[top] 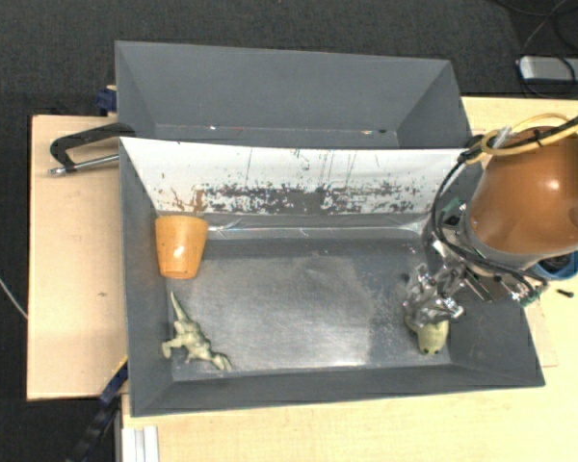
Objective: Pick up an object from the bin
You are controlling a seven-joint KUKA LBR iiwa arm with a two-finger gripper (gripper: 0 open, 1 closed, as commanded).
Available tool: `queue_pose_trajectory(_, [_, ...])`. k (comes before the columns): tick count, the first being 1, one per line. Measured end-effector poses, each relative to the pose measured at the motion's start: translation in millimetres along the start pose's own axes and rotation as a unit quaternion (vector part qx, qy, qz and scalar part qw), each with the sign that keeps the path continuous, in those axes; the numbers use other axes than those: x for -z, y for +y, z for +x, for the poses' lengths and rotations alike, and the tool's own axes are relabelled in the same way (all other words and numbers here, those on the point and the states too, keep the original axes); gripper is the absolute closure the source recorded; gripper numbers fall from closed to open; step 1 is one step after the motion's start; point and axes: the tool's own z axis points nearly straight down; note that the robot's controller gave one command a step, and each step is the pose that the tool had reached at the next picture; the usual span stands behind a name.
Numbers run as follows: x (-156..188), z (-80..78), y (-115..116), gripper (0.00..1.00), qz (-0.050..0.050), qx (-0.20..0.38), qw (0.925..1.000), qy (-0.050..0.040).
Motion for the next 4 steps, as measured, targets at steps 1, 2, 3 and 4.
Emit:
queue_pose_trajectory(1, [-4, 0.3, 1, 0.00, -0.003, 0.000, 1.0000, 0.0023])
queue_pose_trajectory(2, [-50, -0.7, -55, 0.00, -0.002, 0.110, 0.9940, 0.0030])
queue_pose_trajectory(3, [-85, -7.9, -56, 0.00, -0.008, 0.326, 0.9452, -0.0034])
queue_pose_trajectory(4, [-85, -3.6, -62, 1.00, -0.004, 0.325, 0.9457, 0.0009])
